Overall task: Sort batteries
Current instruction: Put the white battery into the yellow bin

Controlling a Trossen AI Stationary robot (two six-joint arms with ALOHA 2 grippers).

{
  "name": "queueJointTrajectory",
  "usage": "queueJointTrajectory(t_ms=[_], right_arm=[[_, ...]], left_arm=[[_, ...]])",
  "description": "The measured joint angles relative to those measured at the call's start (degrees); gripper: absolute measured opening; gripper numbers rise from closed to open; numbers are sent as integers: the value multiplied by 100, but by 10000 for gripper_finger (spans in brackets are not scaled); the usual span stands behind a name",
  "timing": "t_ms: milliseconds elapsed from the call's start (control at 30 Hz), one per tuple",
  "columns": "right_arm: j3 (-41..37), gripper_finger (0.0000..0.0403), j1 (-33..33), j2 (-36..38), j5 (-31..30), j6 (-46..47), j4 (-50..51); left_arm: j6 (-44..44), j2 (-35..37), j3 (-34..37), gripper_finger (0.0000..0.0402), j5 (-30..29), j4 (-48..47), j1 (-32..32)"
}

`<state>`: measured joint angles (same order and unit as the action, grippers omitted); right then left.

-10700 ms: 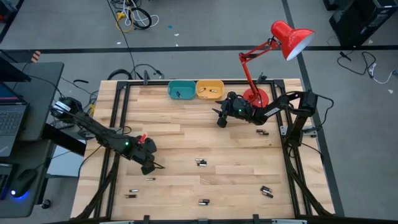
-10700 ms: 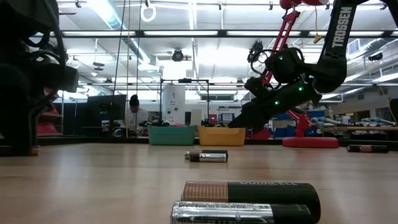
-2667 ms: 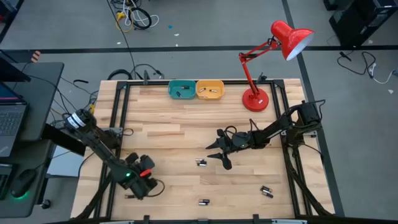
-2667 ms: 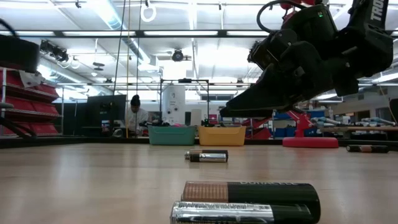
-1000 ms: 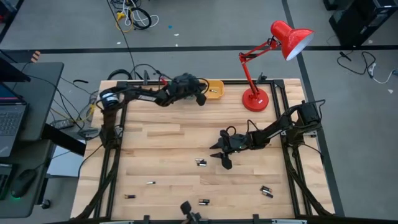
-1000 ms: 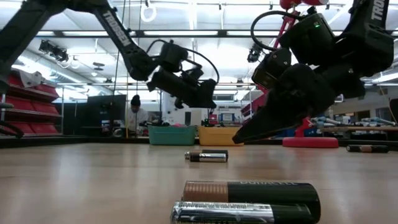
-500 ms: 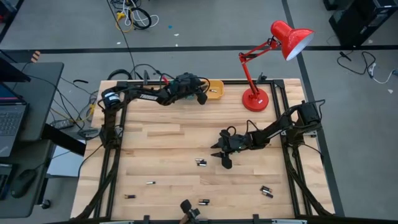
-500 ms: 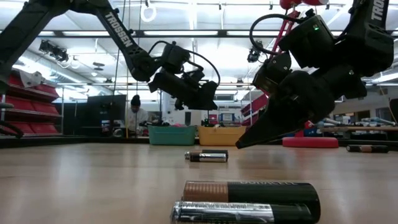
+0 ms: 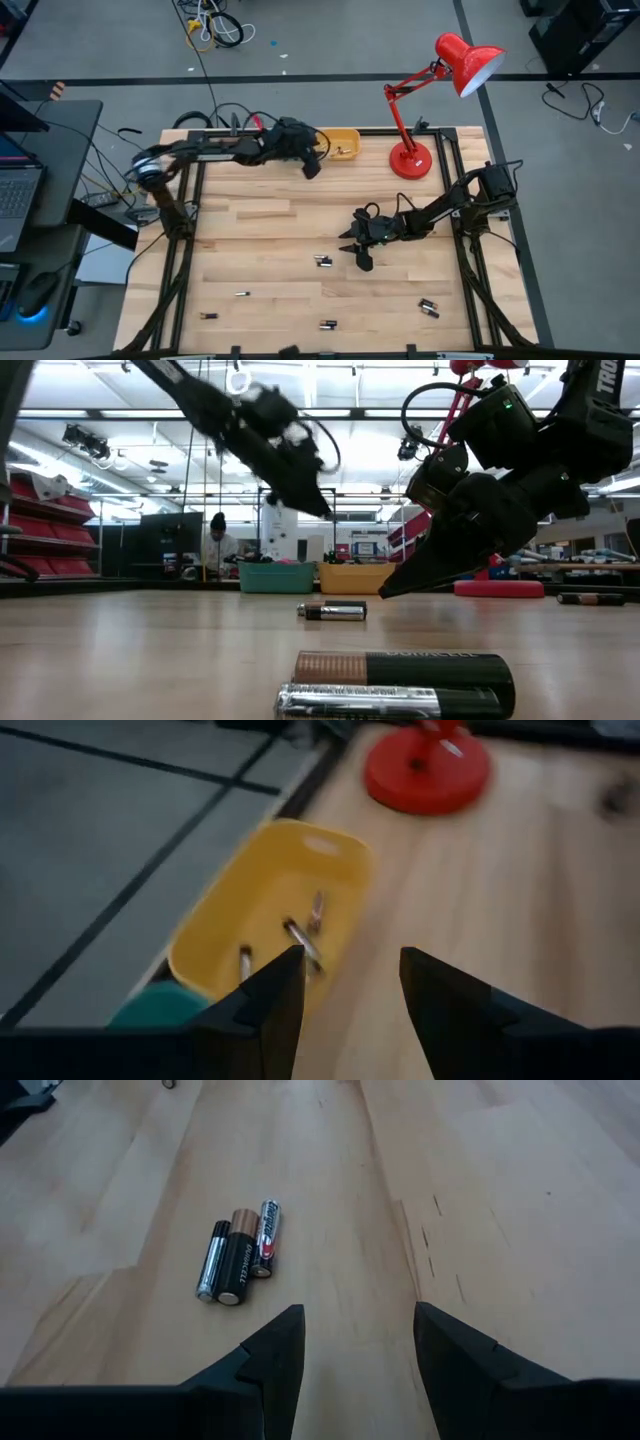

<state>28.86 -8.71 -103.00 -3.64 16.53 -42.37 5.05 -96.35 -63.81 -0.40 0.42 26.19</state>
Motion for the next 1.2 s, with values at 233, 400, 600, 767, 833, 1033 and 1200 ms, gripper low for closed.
queueJointTrajectory(t_ms=[233, 400, 600, 767, 833, 1033, 1200], right_arm=[[-2, 174, 11, 0, -205, -169, -16], [0, 174, 13, 0, -288, -307, -39], [0, 174, 11, 0, -286, -320, -41], [0, 174, 11, 0, -286, -354, -42], [-1, 174, 7, 0, -286, -319, -42], [-2, 174, -100, 0, -286, -259, -42], [0, 174, -226, 0, -286, -255, -156]], left_arm=[[58, 1046, 0, 181, -137, -2353, -1132], [-684, 1186, 1, 181, -385, -3496, -2331], [-2162, 1171, 37, 181, -478, -4256, -3846], [-3258, 1163, 37, 181, -805, -4353, -4993], [-3807, 1162, 37, 181, -924, -4352, -5394], [-5067, 1160, 37, 181, -1288, -4371, -6376], [-5820, 1160, 282, 181, -1475, -4355, -6848]])
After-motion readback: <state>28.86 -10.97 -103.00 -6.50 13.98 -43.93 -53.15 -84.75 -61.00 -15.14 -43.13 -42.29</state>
